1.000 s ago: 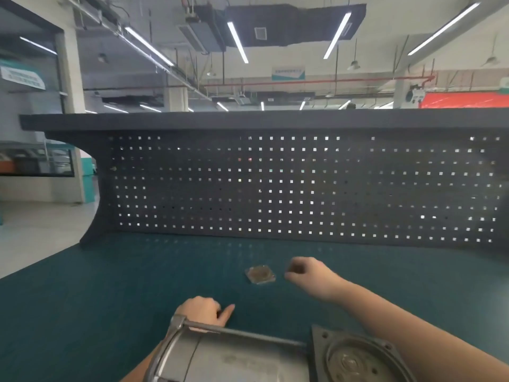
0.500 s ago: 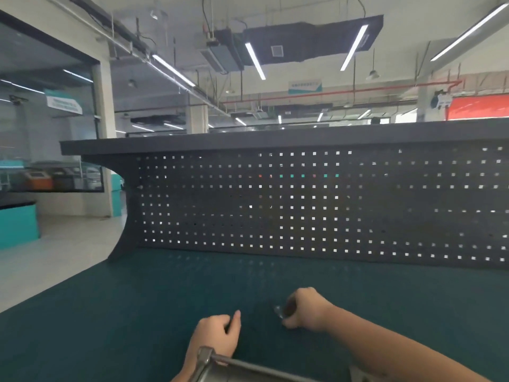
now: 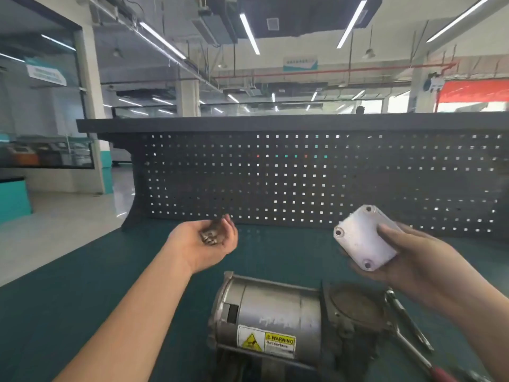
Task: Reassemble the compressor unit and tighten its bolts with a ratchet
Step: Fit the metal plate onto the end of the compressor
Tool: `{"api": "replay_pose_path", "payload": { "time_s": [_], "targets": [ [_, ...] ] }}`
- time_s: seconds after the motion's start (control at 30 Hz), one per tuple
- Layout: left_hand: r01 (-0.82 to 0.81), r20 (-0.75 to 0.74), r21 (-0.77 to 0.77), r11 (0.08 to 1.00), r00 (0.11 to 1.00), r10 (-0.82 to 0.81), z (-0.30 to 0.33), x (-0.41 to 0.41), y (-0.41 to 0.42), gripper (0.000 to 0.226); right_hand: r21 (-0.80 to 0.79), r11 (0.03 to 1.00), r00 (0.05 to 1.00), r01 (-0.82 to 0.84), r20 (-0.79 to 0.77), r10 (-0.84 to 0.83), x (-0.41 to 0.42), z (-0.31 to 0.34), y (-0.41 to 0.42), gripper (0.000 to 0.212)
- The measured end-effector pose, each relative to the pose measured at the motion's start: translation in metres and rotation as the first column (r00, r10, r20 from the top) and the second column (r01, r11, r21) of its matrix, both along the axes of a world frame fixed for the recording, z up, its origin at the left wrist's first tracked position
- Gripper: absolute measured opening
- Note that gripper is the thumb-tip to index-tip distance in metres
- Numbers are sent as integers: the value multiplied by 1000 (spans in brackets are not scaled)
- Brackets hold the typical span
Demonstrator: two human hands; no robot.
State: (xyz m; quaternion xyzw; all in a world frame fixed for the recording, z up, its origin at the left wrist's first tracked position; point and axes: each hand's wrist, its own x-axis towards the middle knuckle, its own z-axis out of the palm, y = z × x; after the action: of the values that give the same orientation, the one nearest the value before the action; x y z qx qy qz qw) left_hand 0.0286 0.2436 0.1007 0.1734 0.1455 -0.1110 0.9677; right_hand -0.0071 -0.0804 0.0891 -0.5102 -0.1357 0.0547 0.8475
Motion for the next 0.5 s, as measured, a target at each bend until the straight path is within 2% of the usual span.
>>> {"api": "replay_pose_path", "payload": {
  "time_s": [0.07, 0.1, 0.13, 0.17, 0.23, 0.27, 0.33, 0.4, 0.43, 0.47, 0.5],
  "targets": [
    [101, -7, 61, 993, 995, -101, 14, -21, -17, 12, -193, 965, 940, 180, 324, -110, -28, 5, 6, 24],
    [113, -21, 102, 988, 994, -112, 18, -28, -27, 7, -314, 890, 854, 330, 502, -139, -40, 5, 7, 24],
    [103, -30, 144, 984, 995, -100, 21, -34, -37, 6, -420, 775, 742, 473, 663, -94, -49, 3, 6, 27],
    [79, -33, 195, 978, 997, -74, 20, -37, -44, 12, -500, 649, 649, 573, 761, 14, -55, 0, 5, 29],
    [39, 7, 264, 964, 999, -42, 21, -44, -57, 23, -589, 439, 547, 678, 804, 234, -59, -14, 3, 32],
    [37, 44, 275, 961, 998, -51, 20, -50, -63, 24, -623, 377, 544, 686, 782, 304, -58, -21, 2, 34],
    [86, 127, 289, 954, 984, -127, 18, -62, -76, 20, -692, 324, 577, 646, 719, 387, -55, -33, -1, 39],
    [80, 198, 372, 925, 966, -163, 12, -70, -88, 15, -741, 313, 590, 594, 666, 456, -52, -39, -3, 53],
    [-3, 260, 485, 875, 955, -141, 8, -71, -92, 20, -759, 318, 600, 568, 646, 471, -50, -39, -3, 60],
    [-146, 366, 643, 752, 921, -135, 3, -72, -96, 28, -770, 328, 608, 547, 635, 477, -49, -40, -4, 63],
    [-325, 485, 778, 537, 854, -187, -4, -74, -98, 32, -766, 348, 605, 540, 641, 473, -47, -40, -5, 63]
  ]
}}
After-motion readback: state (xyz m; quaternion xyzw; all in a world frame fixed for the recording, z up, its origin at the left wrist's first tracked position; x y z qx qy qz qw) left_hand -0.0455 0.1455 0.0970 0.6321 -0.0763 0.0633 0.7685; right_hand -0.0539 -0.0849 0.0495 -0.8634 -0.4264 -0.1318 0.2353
